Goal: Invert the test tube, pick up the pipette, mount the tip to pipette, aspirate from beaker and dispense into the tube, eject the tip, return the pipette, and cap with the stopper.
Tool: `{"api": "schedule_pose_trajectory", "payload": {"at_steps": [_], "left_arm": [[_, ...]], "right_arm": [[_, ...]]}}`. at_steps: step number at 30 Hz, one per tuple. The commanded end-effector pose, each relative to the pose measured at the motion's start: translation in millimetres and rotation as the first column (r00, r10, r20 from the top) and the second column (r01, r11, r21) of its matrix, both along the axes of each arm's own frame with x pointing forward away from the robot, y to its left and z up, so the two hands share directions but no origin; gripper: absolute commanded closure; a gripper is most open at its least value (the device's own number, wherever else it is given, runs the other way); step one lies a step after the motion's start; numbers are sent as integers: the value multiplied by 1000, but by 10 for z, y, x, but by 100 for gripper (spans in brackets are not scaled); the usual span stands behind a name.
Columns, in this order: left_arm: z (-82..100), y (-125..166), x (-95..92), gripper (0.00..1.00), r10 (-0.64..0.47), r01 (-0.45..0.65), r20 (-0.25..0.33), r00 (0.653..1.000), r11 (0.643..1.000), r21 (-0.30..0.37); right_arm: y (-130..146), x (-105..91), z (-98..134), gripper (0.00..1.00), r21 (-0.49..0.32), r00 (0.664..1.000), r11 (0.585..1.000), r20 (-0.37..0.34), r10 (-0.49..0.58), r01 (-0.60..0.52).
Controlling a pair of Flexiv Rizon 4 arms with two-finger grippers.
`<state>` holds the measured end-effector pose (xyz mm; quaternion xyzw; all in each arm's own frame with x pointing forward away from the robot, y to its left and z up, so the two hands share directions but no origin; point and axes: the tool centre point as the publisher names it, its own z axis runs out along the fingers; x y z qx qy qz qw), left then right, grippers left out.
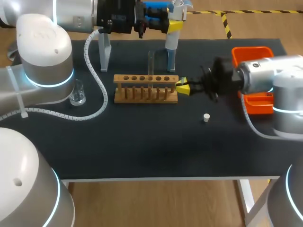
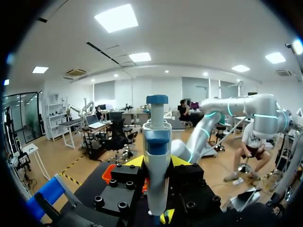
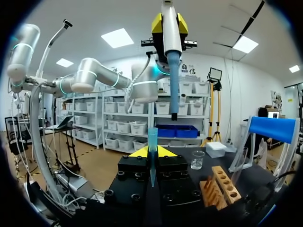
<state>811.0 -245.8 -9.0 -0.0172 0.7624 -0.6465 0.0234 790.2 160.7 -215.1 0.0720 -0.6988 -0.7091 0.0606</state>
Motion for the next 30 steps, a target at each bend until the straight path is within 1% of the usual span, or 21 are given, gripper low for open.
{"api": "schedule_pose_trajectory", "payload": {"at_steps": [1, 10, 18, 30], "left_arm": [[1, 1, 1, 100, 0, 0, 0, 1000, 1000, -1], [1, 1, 1, 100, 0, 0, 0, 1000, 1000, -1], [1, 1, 1, 100, 0, 0, 0, 1000, 1000, -1], [1, 1, 1, 100, 0, 0, 0, 1000, 1000, -1]], "right_arm": [[96, 74, -30, 100, -3, 1000, 1000, -4, 8, -8], [222, 145, -49, 100, -11, 1000, 1000, -7, 10, -10], [307, 165, -46, 100, -13, 1000, 1000, -8, 6, -6], [351, 186, 91, 100, 8, 1000, 1000, 3, -1, 1]]}}
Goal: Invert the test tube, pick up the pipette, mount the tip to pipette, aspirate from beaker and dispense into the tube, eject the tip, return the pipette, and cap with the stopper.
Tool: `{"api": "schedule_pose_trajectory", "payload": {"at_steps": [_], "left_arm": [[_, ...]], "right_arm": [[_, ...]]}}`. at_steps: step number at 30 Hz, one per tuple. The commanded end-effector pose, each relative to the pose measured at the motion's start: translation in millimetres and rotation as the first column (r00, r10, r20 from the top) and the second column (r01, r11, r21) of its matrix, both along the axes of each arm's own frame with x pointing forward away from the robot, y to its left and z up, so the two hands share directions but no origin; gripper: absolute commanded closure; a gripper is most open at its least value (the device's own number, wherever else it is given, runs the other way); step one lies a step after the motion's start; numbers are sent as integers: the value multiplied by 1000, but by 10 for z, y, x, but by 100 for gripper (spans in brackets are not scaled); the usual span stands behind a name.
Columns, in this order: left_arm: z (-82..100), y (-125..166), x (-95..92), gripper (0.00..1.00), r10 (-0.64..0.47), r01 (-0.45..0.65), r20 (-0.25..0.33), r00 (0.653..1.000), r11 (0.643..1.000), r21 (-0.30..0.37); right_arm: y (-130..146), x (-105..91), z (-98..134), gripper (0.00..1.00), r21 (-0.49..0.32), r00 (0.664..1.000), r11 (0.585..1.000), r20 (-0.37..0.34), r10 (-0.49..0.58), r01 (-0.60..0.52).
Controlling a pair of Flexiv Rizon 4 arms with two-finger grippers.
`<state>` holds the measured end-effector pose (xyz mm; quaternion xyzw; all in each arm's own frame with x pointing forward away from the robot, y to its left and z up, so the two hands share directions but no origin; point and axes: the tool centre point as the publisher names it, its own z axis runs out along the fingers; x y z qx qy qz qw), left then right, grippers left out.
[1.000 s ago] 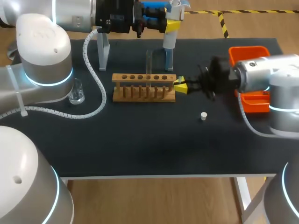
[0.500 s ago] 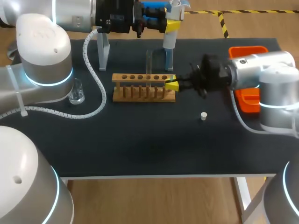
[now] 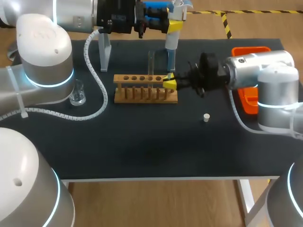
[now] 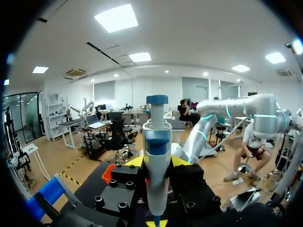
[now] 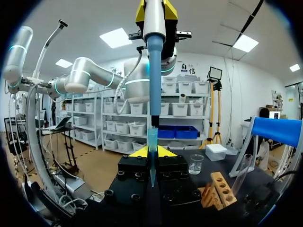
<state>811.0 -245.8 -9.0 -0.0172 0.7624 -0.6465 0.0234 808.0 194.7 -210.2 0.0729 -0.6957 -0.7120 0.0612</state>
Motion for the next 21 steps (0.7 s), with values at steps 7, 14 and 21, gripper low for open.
{"api": "schedule_pose_trajectory", "payload": {"at_steps": [7, 14, 21], "left_arm": [[1, 1, 1, 100, 0, 0, 0, 1000, 1000, -1], [1, 1, 1, 100, 0, 0, 0, 1000, 1000, -1], [1, 1, 1, 100, 0, 0, 0, 1000, 1000, -1]], "right_arm": [[4, 25, 84, 100, 5, 1000, 1000, 12, -6, 6], [1, 20, 51, 100, 4, 1000, 1000, 13, -6, 6], [6, 23, -19, 100, -9, 1000, 1000, 5, -5, 5]]}}
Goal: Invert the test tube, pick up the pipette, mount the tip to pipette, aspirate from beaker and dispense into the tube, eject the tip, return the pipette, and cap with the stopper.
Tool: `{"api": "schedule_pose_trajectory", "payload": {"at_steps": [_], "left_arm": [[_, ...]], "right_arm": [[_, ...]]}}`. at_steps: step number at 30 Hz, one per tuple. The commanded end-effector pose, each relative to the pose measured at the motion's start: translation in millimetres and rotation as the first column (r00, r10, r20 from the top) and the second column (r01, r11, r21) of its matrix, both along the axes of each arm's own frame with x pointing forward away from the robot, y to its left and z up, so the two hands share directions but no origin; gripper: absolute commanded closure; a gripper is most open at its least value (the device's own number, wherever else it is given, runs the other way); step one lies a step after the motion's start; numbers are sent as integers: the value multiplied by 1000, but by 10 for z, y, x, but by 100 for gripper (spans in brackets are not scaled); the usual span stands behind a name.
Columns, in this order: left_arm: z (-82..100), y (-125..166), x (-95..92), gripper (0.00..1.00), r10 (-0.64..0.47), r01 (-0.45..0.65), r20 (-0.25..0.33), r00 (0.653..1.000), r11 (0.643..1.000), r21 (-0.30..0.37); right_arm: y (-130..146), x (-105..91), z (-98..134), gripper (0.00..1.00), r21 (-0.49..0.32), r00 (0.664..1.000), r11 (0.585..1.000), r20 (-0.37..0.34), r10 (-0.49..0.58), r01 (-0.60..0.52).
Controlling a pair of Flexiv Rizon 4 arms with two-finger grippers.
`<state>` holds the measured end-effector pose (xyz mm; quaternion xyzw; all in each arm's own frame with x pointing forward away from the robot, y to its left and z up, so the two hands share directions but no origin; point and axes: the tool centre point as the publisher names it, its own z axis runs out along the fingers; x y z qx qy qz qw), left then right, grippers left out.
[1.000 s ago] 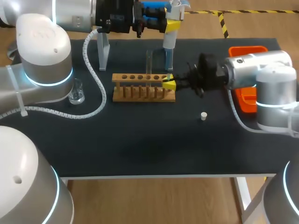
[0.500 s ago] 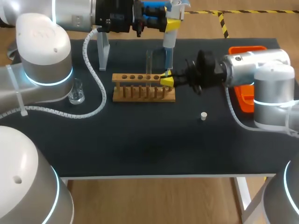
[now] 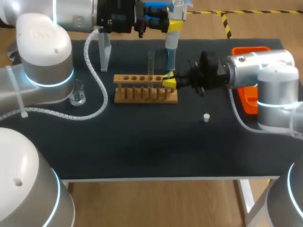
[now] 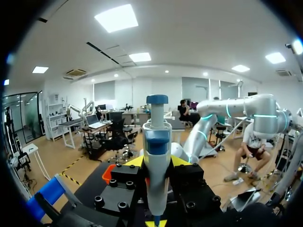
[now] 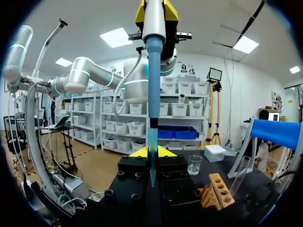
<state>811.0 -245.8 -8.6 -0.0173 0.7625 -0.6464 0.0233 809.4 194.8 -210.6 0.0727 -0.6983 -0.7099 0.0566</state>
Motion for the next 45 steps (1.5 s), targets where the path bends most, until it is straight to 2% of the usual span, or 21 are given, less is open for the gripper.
{"api": "schedule_pose_trajectory", "payload": {"at_steps": [1, 16, 32, 45], "left_arm": [[-3, 1, 1, 100, 0, 0, 1, 1000, 1000, -1], [-3, 1, 1, 100, 0, 0, 1, 1000, 1000, -1], [-3, 1, 1, 100, 0, 0, 1, 1000, 1000, -1], [-3, 1, 1, 100, 0, 0, 1, 1000, 1000, -1]], "right_arm": [[6, 13, -19, 100, -4, 1000, 1000, -3, 1, -1], [49, 44, -27, 100, -11, 1000, 1000, 0, 2, -2], [57, 42, 73, 100, 12, 1000, 1000, 13, 4, -4], [49, 10, -48, 100, 5, 1000, 1000, 8, -1, 1]]}}
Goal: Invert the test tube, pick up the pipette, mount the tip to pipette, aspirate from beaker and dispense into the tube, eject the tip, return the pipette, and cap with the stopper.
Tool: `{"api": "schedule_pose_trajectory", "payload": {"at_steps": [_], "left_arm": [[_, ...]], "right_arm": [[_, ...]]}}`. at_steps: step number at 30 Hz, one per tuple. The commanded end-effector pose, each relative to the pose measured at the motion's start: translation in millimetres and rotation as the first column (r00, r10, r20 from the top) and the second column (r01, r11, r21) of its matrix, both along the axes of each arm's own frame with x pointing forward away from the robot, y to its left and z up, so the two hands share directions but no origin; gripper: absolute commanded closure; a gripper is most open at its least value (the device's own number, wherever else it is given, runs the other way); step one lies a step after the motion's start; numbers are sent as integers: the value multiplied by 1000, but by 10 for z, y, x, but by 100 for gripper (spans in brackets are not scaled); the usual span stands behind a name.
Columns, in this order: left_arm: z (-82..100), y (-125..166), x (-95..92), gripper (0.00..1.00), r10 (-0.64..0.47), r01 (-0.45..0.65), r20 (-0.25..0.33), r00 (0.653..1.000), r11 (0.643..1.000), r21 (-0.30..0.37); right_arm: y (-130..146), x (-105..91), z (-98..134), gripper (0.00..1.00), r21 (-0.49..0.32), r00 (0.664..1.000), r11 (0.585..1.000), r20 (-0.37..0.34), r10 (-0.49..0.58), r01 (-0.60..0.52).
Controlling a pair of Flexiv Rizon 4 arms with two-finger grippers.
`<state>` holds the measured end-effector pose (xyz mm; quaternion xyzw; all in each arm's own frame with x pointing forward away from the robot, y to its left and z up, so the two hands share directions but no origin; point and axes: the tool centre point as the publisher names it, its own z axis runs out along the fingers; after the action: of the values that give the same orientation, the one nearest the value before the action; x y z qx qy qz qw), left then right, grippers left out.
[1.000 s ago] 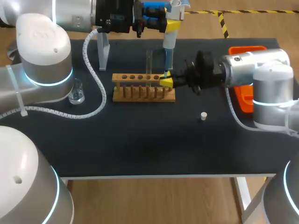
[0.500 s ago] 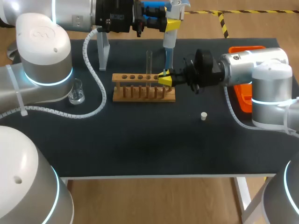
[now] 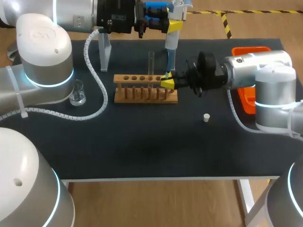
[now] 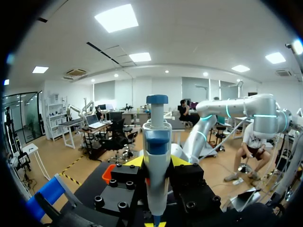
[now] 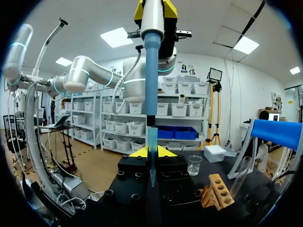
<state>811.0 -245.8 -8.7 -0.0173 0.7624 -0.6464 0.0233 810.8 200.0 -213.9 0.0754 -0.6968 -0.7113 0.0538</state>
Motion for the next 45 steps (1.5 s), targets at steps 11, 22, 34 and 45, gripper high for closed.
{"api": "schedule_pose_trajectory", "payload": {"at_steps": [11, 22, 34, 45], "left_arm": [[-1, 1, 1, 100, 0, 0, 1, 1000, 1000, -1], [-1, 1, 1, 100, 0, 0, 1, 1000, 1000, -1], [-1, 1, 1, 100, 0, 0, 1, 1000, 1000, -1], [-1, 1, 1, 100, 0, 0, 1, 1000, 1000, -1]], "right_arm": [[17, 22, 35, 100, 17, 1000, 1000, 12, -12, 12], [7, 37, 88, 100, 39, 1000, 999, 21, -23, 22], [-23, 0, -10, 100, 28, 1000, 999, 14, -25, 25], [-23, 18, 51, 100, 41, 999, 999, 25, -27, 26]]}}
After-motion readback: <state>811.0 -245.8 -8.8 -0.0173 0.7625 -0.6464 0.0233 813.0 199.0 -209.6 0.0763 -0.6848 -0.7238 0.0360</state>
